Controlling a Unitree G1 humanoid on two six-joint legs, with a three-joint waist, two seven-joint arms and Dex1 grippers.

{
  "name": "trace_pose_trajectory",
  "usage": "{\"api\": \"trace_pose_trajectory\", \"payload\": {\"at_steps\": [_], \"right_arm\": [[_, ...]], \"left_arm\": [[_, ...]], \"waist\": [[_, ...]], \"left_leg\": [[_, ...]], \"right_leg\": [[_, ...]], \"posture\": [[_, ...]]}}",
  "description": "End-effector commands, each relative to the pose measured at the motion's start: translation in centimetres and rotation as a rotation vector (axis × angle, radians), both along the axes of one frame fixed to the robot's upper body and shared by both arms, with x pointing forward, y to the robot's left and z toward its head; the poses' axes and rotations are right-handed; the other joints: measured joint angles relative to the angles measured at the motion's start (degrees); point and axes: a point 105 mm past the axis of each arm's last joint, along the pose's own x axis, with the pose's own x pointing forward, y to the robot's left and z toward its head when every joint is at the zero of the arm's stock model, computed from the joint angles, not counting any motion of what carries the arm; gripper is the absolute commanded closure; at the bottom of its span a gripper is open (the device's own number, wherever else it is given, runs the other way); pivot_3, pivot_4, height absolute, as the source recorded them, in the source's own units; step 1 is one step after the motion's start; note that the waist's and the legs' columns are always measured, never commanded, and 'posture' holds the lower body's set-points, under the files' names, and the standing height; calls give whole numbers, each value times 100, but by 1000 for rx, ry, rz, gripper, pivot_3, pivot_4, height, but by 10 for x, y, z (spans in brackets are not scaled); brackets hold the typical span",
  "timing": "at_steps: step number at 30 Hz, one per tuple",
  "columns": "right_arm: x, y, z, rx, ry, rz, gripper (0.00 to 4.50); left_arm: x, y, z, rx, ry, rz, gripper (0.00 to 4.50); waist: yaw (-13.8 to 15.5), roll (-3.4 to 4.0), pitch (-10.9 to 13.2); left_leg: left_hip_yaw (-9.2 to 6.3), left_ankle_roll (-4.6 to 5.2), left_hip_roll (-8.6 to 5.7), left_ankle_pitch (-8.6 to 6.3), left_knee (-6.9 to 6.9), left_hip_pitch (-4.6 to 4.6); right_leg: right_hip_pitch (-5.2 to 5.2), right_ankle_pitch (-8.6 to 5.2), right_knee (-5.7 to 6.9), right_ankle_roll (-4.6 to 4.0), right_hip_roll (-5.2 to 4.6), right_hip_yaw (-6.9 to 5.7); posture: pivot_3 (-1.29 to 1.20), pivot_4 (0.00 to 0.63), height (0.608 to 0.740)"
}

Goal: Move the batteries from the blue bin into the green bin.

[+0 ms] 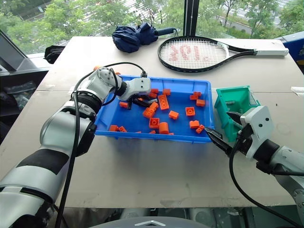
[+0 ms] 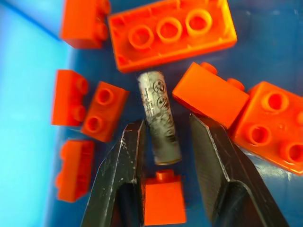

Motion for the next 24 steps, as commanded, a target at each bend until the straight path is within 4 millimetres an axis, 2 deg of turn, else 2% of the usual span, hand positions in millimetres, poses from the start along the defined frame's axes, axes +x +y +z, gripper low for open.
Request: {"api": "trace_pose_trajectory", "payload": {"at_steps": [1,10,12,13,15,20,24], "right_arm": [[-4,2,13,-14,-64,8,0],[-6,1,12,-14,-56,8,0],[-7,2,12,-14,-49,21,0],[-7,3,12,-14,-45,29,0],[-8,4,12,-11,-46,35,0],[-6,3,15,-10,-55,39,0],[-5,2,16,-15,-58,41,0]], "left_arm": [[-3,9,-8,63,43,14,3071],[-6,10,-12,75,86,21,3071],[-6,10,-12,73,87,26,3676],[-6,10,-12,71,89,26,3766],[-7,10,-13,69,95,24,4389],[-7,8,-10,35,100,31,4389],[-3,3,6,-67,79,46,4389]], "waist": [[0,-1,-2],[0,-10,-14],[0,-10,-15],[0,-10,-15],[0,-10,-15],[0,-10,-15],[0,-11,-15]], "left_leg": [[0,0,0,0,0,0],[0,0,0,0,1,6],[-1,0,0,0,1,6],[0,0,0,0,1,7],[-1,0,0,0,2,7],[-1,0,0,0,2,7],[-1,0,0,0,3,5]], "right_leg": [[0,0,1,0,0,0],[6,0,3,0,0,0],[7,0,3,0,0,0],[7,0,3,0,0,0],[8,0,3,0,0,0],[8,0,3,0,0,0],[8,0,3,0,0,-1]], "posture": [[0,150,740],[0,150,740],[0,150,740],[0,150,740],[0,150,740],[0,150,740],[0,150,740]]}}
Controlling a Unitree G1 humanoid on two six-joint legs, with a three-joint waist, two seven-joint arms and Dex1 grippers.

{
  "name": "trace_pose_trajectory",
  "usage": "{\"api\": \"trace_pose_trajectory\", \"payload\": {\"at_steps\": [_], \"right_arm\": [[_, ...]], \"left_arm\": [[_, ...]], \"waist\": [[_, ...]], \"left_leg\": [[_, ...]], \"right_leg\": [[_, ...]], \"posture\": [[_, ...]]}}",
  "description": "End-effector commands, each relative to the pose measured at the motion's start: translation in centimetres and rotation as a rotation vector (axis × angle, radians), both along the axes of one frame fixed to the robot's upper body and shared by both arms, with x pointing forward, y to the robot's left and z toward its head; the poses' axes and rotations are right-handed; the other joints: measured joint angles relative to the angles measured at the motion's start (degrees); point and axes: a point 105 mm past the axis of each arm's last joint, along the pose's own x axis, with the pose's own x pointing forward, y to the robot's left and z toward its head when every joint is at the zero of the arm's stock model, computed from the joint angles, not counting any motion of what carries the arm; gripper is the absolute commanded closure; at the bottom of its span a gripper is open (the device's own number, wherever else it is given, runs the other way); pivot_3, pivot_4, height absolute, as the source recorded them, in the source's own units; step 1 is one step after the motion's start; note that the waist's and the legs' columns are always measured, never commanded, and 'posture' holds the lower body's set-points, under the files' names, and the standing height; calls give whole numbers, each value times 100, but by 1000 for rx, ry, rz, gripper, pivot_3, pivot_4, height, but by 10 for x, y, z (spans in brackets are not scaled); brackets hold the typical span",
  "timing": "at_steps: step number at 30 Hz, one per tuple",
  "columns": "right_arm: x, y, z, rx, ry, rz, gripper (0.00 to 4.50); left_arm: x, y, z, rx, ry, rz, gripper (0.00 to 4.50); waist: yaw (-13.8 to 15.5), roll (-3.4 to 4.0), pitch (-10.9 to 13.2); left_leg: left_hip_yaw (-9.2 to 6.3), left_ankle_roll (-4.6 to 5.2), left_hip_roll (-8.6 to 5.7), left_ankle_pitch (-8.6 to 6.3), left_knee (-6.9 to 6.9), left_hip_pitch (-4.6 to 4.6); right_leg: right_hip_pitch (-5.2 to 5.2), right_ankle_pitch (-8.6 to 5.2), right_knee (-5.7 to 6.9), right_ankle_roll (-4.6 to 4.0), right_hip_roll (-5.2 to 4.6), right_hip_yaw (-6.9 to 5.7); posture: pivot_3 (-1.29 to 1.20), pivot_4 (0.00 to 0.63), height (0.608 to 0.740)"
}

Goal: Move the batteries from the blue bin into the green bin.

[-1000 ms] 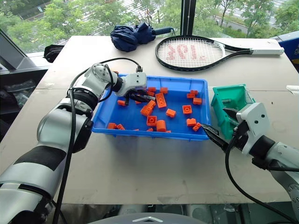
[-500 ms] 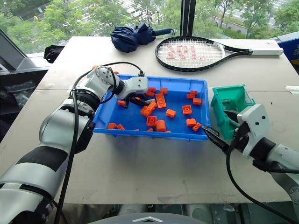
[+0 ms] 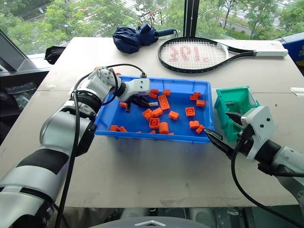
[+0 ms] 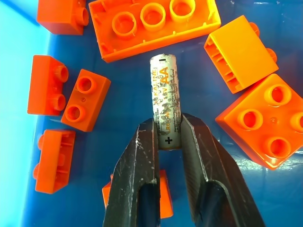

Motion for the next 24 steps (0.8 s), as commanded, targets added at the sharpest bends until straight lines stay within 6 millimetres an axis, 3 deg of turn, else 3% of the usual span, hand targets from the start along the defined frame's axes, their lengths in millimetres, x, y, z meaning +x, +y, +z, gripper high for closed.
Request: {"api": "trace_pose_trajectory", "payload": {"at_steps": [1,6,11,17,24], "right_arm": [[0,-1,13,-15,-63,9,0],[2,-2,16,-20,-69,19,0],[7,0,17,-18,-75,38,0],[12,-2,20,-27,-82,49,0],[10,-4,21,-37,-85,42,0]], "left_arm": [[2,-1,14,-95,-4,28,4389],[2,-9,52,-278,-31,-1,4389],[-6,-24,77,-414,-17,-95,4389],[-19,-51,80,-433,1,-264,4389],[-24,-74,51,-274,-48,-376,4389]], "waist": [[0,-1,1],[0,-5,3],[5,-6,3],[4,-6,4],[3,-6,3]], "left_leg": [[0,0,0,0,1,0],[-3,0,1,0,1,-6],[-3,0,0,0,1,-6],[-3,0,0,0,2,-7],[-1,0,1,0,2,-5]], "right_leg": [[0,0,0,0,0,-1],[-2,0,-3,0,0,-5],[-2,0,-4,0,-1,-6],[-2,0,-4,0,-1,-6],[-2,0,-3,0,-1,-1]], "posture": [[0,150,740],[0,150,740],[0,150,740],[0,150,740],[0,150,740]]}}
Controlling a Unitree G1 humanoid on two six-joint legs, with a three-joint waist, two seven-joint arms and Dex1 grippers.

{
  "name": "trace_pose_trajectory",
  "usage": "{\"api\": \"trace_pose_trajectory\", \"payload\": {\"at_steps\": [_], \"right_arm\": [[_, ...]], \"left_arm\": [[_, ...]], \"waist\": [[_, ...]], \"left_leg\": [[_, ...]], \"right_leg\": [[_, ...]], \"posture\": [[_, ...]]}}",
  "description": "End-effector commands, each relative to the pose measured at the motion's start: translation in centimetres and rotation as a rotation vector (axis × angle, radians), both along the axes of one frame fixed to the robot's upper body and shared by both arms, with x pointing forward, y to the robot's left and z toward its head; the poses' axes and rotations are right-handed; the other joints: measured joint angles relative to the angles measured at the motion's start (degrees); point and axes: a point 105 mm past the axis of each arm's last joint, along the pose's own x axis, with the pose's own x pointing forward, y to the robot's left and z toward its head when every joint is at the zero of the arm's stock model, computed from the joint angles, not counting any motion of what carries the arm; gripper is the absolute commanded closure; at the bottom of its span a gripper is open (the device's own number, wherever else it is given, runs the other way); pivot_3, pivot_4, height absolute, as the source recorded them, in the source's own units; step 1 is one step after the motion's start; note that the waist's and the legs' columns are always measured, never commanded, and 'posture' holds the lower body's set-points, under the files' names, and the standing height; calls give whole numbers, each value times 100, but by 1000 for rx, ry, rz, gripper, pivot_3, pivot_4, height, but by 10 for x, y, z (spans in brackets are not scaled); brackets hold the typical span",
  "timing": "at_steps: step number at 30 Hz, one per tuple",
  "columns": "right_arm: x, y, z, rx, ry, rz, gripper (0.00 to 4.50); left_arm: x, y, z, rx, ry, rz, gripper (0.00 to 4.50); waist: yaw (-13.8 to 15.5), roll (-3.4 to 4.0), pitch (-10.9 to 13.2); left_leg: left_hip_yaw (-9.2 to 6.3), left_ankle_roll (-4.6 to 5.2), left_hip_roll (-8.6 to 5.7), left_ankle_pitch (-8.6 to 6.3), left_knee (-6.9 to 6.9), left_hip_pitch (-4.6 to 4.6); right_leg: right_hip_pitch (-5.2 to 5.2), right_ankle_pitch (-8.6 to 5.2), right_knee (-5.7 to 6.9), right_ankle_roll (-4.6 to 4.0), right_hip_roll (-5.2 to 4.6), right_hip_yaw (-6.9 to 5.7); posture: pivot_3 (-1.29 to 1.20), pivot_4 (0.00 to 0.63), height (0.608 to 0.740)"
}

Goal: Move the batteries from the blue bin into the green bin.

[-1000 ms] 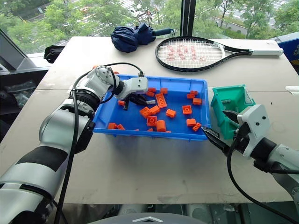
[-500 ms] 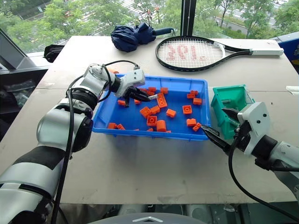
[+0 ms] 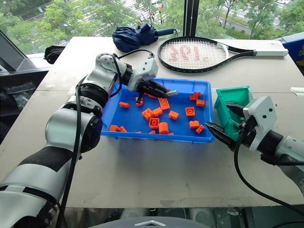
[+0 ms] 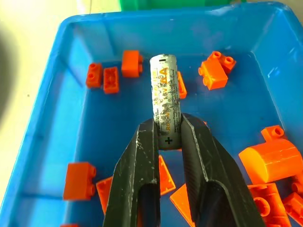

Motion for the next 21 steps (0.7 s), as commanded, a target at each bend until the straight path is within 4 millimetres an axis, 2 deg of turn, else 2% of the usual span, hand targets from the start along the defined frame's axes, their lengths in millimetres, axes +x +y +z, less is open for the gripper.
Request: {"api": "trace_pose_trajectory", "payload": {"at_steps": [1,7,17,19,21], "right_arm": [[-3,-1,10,-19,-49,-3,0],[-8,-5,10,-30,-53,-33,0],[-14,-6,8,-24,-60,-67,0],[-14,-5,8,-21,-61,-68,0],[-14,-5,8,-18,-62,-68,0]], "left_arm": [[-1,-15,-4,34,-65,-44,4389],[-7,-38,-25,117,-95,-105,4389],[-8,-48,-33,167,-113,-119,4389],[-8,-51,-32,159,-121,-124,3357],[-7,-53,-30,145,-133,-121,2580]], "waist": [[1,0,0],[20,-1,0],[4,-1,0],[6,-1,0],[15,-1,0]], "left_leg": [[0,0,0,0,0,0],[0,0,-2,0,1,-2],[0,1,-1,0,1,-1],[0,1,-1,0,1,-1],[0,1,-1,0,1,-1]], "right_leg": [[0,0,0,0,0,0],[0,0,-1,0,-1,0],[0,0,0,0,1,1],[0,0,0,0,0,1],[0,0,-1,0,0,1]], "posture": [[0,150,740],[0,150,740],[0,150,740],[0,150,740],[0,150,740]]}}
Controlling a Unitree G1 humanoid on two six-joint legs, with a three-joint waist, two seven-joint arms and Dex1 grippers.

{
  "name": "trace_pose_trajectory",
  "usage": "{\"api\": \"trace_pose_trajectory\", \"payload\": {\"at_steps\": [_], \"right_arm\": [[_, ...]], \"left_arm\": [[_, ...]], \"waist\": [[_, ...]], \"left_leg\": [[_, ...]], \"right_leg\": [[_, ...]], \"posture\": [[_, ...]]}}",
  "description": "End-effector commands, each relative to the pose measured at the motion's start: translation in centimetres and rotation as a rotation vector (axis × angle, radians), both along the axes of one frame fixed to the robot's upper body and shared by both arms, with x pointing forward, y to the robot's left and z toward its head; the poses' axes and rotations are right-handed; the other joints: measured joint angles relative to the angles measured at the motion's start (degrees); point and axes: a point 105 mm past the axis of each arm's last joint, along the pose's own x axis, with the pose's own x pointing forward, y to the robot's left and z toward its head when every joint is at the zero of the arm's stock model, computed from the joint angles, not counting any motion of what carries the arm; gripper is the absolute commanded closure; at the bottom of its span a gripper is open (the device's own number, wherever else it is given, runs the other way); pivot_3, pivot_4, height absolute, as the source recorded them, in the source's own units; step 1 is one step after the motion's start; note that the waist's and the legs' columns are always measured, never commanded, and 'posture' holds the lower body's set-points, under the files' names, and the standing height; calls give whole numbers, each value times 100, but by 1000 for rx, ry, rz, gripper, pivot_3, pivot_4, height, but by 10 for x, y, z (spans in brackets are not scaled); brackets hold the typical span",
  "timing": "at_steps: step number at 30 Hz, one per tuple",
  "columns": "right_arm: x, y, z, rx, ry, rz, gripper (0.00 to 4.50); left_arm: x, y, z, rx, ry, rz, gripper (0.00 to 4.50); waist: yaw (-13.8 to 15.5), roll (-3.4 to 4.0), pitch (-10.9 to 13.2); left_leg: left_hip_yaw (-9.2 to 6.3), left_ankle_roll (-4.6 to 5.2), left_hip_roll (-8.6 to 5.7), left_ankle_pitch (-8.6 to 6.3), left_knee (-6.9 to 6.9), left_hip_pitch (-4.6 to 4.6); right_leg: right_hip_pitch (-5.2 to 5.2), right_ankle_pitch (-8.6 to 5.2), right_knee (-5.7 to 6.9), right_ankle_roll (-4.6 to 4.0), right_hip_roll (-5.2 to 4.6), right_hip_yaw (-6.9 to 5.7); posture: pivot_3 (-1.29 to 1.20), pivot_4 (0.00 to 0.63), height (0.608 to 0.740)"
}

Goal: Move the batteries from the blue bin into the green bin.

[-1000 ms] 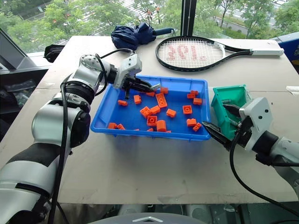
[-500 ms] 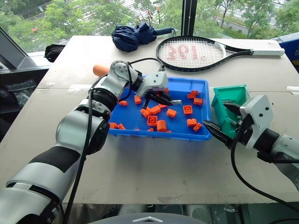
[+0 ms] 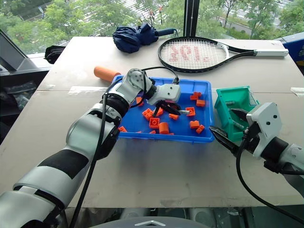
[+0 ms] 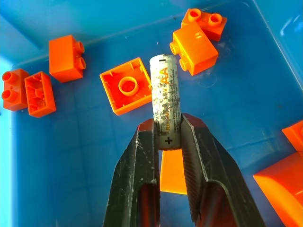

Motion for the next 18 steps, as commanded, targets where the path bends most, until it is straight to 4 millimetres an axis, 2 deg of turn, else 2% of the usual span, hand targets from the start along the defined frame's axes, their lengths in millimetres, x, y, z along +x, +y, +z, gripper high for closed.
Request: {"api": "trace_pose_trajectory", "payload": {"at_steps": [1,2,5,6,8,11,16,18], "right_arm": [[-2,2,12,1,-65,-1,0],[-1,3,12,3,-66,1,0],[1,5,11,5,-63,12,0],[1,7,11,6,-60,18,0],[3,9,10,7,-53,28,0],[11,21,5,-7,-34,66,0],[26,36,-5,-85,-8,151,0],[38,42,-11,-121,31,190,0]], "left_arm": [[3,-10,15,-32,-64,-18,2006],[3,-10,16,-37,-66,-16,1670],[3,-10,22,-68,-72,-16,221],[4,-8,25,-78,-78,-13,17],[6,-5,31,-102,-87,-9,17],[6,9,55,-192,-80,-11,17],[0,43,72,-244,-48,-28,17],[-3,64,78,-256,-52,6,17]], "waist": [[2,0,0],[0,0,0],[-4,0,0],[-4,0,0],[-8,0,0],[-51,1,0],[-44,2,0],[-42,2,0]], "left_leg": [[0,0,0,0,0,0],[0,0,0,0,0,0],[0,0,0,0,0,1],[0,0,0,0,0,1],[0,0,0,0,0,1],[2,0,1,0,0,2],[2,-1,7,0,-1,3],[2,-1,7,0,-1,0]], "right_leg": [[0,0,0,0,0,0],[0,0,0,0,0,1],[0,0,0,0,0,1],[0,0,0,0,0,1],[0,0,0,0,1,1],[-1,0,1,0,1,3],[-5,0,2,-1,8,4],[-4,0,-2,-1,6,3]], "posture": [[0,150,740],[0,150,740],[0,150,740],[0,150,740],[0,150,740],[0,150,740],[0,150,740],[0,150,740]]}}
